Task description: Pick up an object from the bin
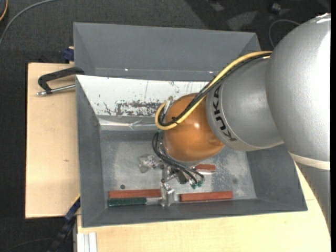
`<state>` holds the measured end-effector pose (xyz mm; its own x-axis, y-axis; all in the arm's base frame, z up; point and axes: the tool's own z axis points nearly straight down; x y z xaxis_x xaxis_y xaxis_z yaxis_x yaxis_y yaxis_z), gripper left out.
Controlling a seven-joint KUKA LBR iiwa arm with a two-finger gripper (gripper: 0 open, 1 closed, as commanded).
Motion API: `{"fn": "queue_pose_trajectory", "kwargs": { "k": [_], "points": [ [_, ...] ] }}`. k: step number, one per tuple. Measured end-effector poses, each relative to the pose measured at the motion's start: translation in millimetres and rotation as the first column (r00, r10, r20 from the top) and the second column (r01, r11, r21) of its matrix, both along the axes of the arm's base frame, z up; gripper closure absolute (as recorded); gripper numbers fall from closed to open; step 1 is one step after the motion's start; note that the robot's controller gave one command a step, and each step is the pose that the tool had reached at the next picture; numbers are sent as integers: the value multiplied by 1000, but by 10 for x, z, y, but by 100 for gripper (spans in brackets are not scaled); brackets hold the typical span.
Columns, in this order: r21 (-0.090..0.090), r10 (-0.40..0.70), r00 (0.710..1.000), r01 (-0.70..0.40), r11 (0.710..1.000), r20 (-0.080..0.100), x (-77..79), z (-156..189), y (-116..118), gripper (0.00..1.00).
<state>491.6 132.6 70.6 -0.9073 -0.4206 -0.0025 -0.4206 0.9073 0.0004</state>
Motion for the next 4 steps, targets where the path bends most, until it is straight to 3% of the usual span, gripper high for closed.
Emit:
{"fn": "queue_pose_trajectory", "kwargs": {
  "k": [1, 2, 4],
  "points": [
    [-25, 17, 1000, -17, 1000, -6, 45, -9, 541, 0],
    [-5, 6, 1000, -6, 1000, -3, 35, -2, 613, 100],
    [3, 6, 1000, -6, 1000, 5, 61, 309, 639, 100]
  ]
}}
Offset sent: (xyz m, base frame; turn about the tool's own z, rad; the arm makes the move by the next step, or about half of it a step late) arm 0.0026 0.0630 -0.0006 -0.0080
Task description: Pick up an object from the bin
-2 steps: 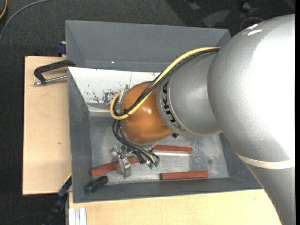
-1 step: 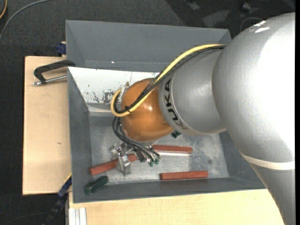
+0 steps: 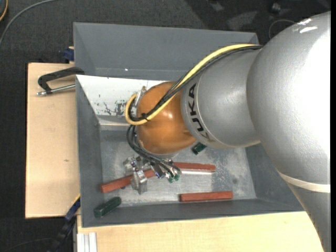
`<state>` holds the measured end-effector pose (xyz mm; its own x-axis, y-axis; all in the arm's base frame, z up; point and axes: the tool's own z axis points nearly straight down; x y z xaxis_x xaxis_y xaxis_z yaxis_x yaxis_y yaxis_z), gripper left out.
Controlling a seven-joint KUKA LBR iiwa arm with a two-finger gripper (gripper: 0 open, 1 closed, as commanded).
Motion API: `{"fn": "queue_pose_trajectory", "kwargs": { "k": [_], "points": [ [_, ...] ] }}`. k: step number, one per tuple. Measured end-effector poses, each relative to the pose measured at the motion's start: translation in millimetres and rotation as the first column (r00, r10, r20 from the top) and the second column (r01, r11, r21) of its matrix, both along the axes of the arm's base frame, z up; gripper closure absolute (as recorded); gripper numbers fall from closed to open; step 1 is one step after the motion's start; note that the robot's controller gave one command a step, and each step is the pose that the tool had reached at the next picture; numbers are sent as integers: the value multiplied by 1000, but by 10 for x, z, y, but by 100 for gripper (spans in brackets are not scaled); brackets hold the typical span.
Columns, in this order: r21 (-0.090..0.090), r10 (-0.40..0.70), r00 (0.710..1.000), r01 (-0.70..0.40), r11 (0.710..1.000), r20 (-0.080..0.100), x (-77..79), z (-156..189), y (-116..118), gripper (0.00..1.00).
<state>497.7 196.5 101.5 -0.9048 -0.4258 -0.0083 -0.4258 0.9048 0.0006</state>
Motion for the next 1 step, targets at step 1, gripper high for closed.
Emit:
{"fn": "queue_pose_trajectory", "kwargs": {
  "k": [1],
  "points": [
    [0, 0, 1000, 0, 1000, 0, 15, 236, 14, 100]
  ]
}}
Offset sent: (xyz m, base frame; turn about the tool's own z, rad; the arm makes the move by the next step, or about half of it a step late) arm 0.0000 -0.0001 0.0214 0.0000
